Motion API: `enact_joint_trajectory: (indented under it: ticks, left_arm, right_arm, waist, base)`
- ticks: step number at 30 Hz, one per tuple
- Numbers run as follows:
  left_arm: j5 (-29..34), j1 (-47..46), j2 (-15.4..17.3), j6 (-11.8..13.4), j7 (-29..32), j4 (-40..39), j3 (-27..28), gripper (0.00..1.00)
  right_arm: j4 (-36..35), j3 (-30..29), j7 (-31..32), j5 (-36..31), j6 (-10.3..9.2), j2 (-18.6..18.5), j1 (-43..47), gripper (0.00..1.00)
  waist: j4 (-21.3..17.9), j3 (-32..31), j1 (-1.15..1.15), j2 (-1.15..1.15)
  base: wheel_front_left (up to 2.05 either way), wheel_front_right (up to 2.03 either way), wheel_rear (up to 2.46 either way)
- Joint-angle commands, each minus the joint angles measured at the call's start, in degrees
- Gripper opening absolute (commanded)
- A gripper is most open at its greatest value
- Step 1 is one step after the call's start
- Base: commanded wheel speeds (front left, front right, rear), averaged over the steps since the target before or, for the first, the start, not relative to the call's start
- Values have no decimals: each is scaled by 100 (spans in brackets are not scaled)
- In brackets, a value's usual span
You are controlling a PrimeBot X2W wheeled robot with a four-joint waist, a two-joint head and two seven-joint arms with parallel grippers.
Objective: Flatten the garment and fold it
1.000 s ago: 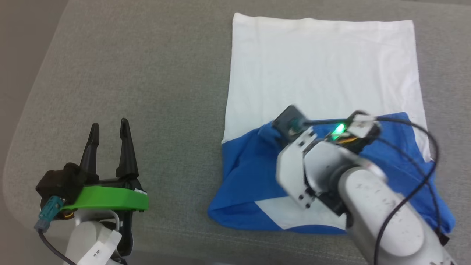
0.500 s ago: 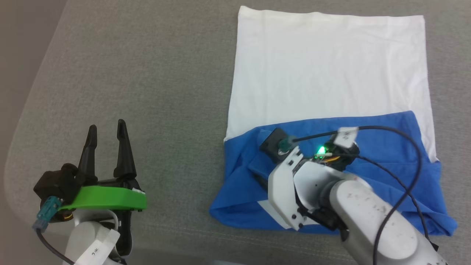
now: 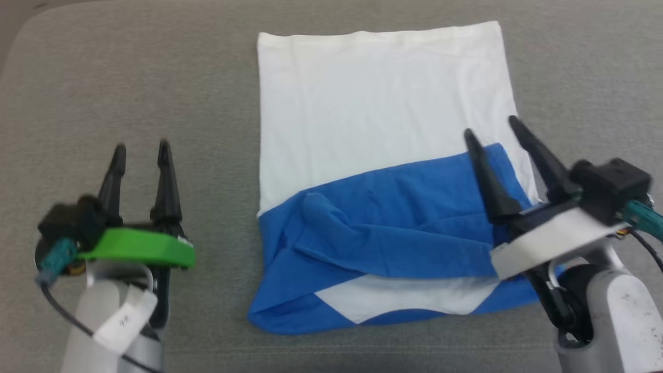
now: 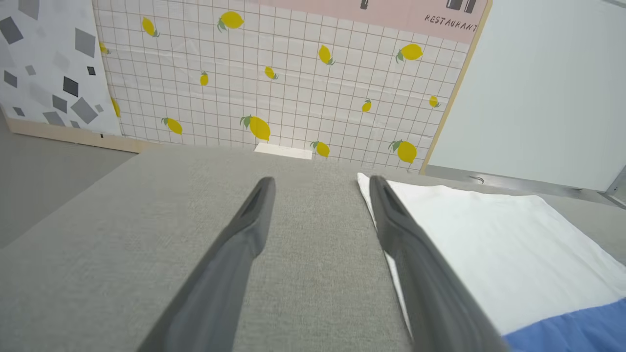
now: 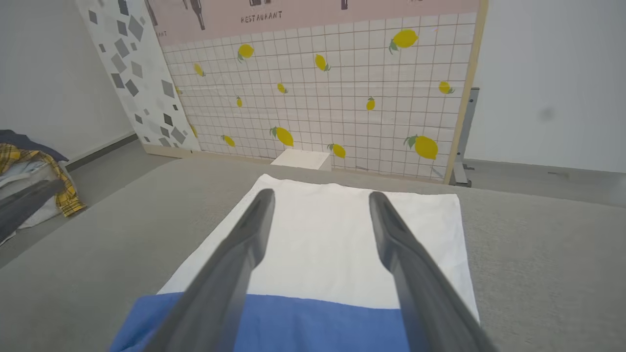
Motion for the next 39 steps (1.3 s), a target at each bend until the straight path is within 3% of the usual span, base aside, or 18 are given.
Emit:
enact_joint_trajectory:
  ticks: [1,9,20,29,39]
  left_arm:
    - [28,-310,120,-37,120,16,-65,100]
    - [-171,-1862,827,-86,1258,360,-541,100]
    - [-830,-4136,2005,-95,3761,1216,-1045,100]
    - [-776,-5155,2500,391,5583,1418,-1012,100]
    - [-573,-5154,2737,916,6535,1261,-1062,100]
  right_arm:
    - [-16,-140,-229,-30,-8,60,122,100]
    - [283,-575,-975,-76,-8,230,252,100]
    - [501,-452,-1492,245,-8,301,-38,100]
    - [666,-254,-1897,589,-8,303,-116,100]
    - [770,-76,-2064,721,-8,303,-266,100]
  waist:
    - [-361,199,0,0]
    - [-913,845,0,0]
    - [-1723,1952,0,0]
    - [-2158,2575,0,0]
    - [-2241,2743,0,0]
  base:
    - [0,0,0]
    - [0,0,0]
    - [0,0,0]
    - [0,0,0]
    - [0,0,0]
